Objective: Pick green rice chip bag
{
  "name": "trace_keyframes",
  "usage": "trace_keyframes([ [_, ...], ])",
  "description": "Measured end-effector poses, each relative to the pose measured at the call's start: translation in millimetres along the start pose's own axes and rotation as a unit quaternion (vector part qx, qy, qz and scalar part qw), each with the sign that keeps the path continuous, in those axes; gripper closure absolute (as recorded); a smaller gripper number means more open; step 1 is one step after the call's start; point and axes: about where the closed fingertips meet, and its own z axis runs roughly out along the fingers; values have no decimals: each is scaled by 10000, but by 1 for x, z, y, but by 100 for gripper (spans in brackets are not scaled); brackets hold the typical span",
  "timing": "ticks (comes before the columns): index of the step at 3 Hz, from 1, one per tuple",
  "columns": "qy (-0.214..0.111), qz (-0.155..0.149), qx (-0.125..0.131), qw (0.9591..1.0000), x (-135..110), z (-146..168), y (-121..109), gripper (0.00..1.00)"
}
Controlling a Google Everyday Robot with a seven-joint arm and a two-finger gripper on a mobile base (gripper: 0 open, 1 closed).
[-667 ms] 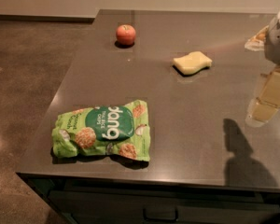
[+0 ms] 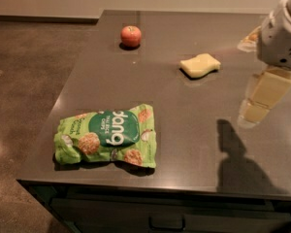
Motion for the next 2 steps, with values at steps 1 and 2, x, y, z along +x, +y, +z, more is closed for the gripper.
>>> trace_keyframes([
  [1,-298,-299,-121,9990,-39,20,7,0],
  [2,-478,-549,-374,9966,-73,47,26,0],
])
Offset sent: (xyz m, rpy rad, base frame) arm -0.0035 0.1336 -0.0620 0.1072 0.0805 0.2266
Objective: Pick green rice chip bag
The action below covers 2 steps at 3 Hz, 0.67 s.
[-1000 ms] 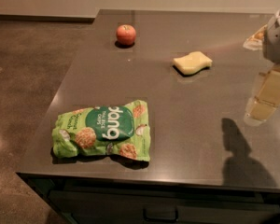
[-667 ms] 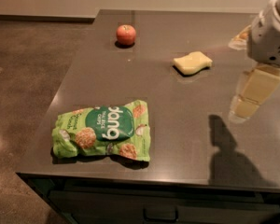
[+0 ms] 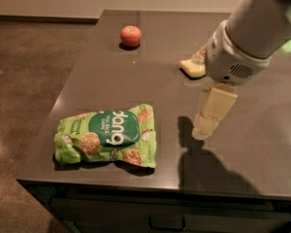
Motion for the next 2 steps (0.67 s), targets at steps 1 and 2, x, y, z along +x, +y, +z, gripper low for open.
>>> trace_keyframes([
  [1,-103,-226,-203,9995,-35,29,18,0],
  [2,-147,-424,-236,9987,-68,57,30,0],
])
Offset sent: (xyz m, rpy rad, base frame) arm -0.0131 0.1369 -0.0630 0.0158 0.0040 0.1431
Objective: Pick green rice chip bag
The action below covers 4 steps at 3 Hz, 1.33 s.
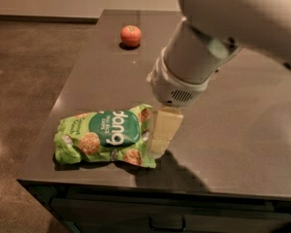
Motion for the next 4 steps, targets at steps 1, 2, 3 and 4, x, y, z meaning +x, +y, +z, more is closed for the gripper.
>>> trace_keyframes([
  [1,28,-177,-29,9998,-25,26,3,0],
  [2,123,-332,-97,9993,-43,50,4,0],
  [3,235,-430,-161,9987,-52,67,2,0],
  [4,362,-444,-181,9982,-57,78,-4,18],
])
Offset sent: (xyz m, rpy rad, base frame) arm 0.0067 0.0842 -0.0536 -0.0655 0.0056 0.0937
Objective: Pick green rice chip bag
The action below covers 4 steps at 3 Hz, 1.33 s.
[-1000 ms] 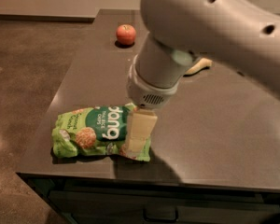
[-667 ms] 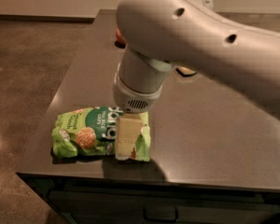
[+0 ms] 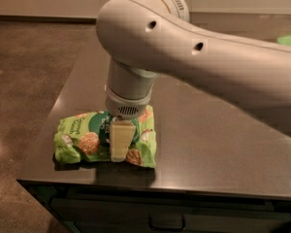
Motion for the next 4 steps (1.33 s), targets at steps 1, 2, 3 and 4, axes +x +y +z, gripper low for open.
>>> trace_keyframes([
  [1,59,17,-33,10000,0,2,-5,42],
  [2,44,29,-17,10000,3,-5,-9,65],
  [3,-70,69,90,9999,6,-28,-17,88],
  [4,-301,112,179,9993,11,-64,-27,100],
])
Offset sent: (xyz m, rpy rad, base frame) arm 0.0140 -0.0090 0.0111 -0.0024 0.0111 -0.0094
